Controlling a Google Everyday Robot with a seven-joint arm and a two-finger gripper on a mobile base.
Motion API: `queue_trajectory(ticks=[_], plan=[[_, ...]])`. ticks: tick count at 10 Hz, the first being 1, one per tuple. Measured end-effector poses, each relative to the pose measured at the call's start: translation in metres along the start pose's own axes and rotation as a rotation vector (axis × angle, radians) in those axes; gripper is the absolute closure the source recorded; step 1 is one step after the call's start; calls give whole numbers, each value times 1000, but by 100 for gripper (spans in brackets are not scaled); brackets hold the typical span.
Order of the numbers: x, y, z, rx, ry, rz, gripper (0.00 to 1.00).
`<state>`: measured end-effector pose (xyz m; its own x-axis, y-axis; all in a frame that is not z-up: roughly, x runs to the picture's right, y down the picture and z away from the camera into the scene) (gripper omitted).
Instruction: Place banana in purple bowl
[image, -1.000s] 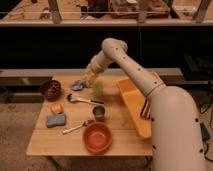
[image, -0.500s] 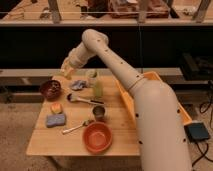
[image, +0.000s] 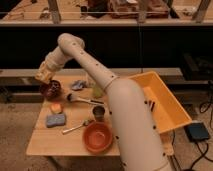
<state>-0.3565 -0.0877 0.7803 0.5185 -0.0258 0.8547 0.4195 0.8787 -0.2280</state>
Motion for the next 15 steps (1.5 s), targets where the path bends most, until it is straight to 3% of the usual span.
queue_trajectory(ticks=[2,4,5,7,9,12,15], plan=[[7,-5,44,-37,7,-8,73],[27,-5,67,-52,27,-6,53],[35,-5,69,-52,35,-1,44],[57,-4,52,-44,61,5,24],[75,-2,28,-41,74,4,20],[74,0,32,-90,33,5,20],[74,1,33,-99,28,4,20]])
